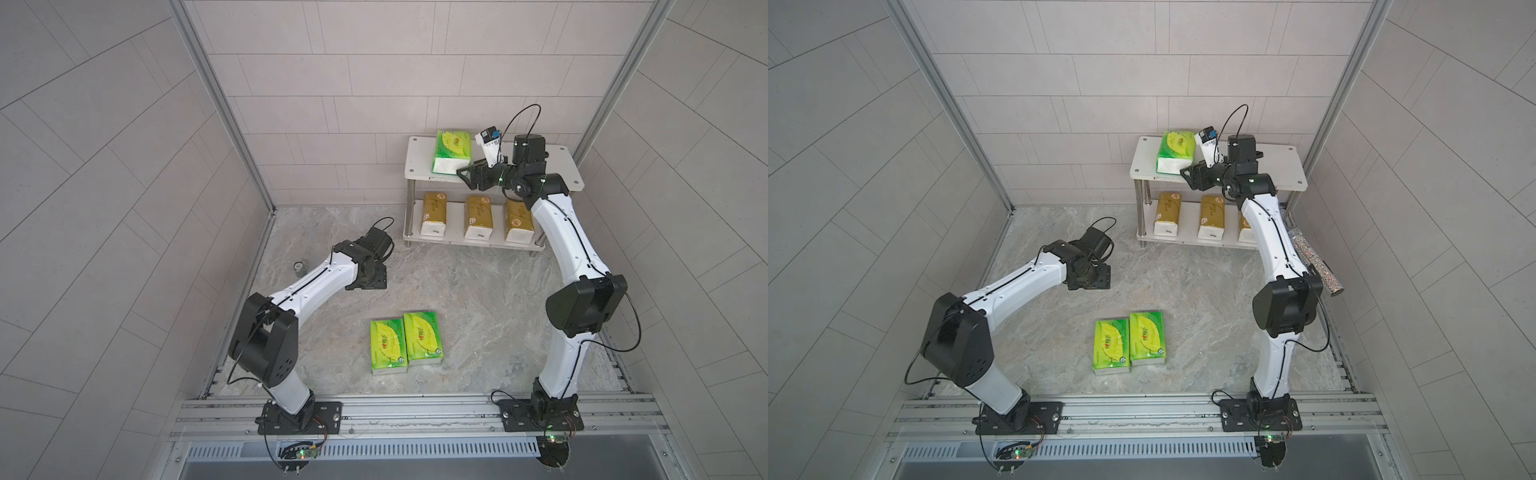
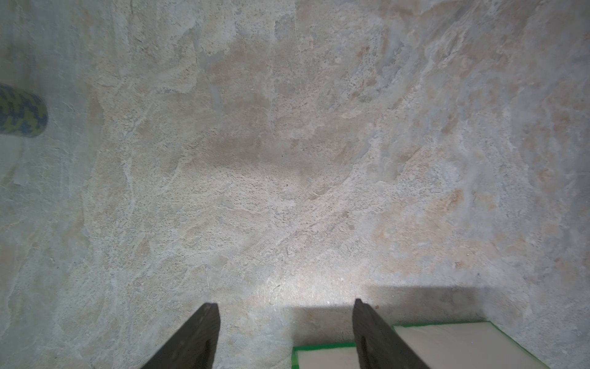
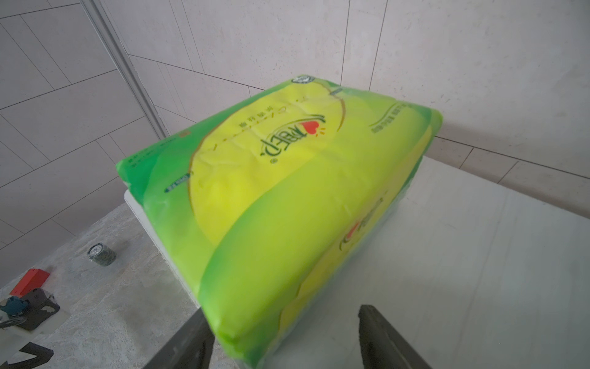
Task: Place the tissue boxes on the shelf by color
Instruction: Place a box of tissues on the shelf.
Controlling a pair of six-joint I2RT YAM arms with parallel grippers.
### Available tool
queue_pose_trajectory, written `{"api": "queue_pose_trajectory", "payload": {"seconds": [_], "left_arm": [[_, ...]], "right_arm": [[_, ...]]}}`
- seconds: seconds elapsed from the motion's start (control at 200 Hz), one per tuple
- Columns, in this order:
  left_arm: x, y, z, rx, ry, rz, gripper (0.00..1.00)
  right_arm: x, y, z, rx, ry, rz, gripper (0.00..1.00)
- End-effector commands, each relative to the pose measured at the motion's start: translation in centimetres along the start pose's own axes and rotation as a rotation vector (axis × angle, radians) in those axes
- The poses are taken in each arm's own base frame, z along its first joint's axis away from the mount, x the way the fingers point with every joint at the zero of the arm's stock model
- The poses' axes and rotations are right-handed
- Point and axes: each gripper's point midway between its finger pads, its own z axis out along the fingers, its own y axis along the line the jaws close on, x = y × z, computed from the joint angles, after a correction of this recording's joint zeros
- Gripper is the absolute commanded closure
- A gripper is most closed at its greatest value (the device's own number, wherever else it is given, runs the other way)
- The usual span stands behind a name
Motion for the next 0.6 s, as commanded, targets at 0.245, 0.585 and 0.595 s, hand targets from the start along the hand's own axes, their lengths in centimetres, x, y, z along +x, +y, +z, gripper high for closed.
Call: {"api": "queue_pose_trajectory", "payload": {"seconds": [0.245,0.585,0.595], "left_arm": [[-0.4,0.0,-0.1,-0.022,-0.001,0.01,0.26],[-0.5,-0.1,0.1,-0.024,0.004,0.011,0.26],[-0.5,-0.1,0.1,-0.025,0.004,0.011,0.26]], "right_arm": [[-2.8,-0.6,-0.1,0.019,-0.114,0.03,0.27],[-2.8,-0.7,0.7,0.007,-0.128,0.052,0.27],[-2.8,-0.8,0.7,0.008,-0.129,0.053,0.27]]}}
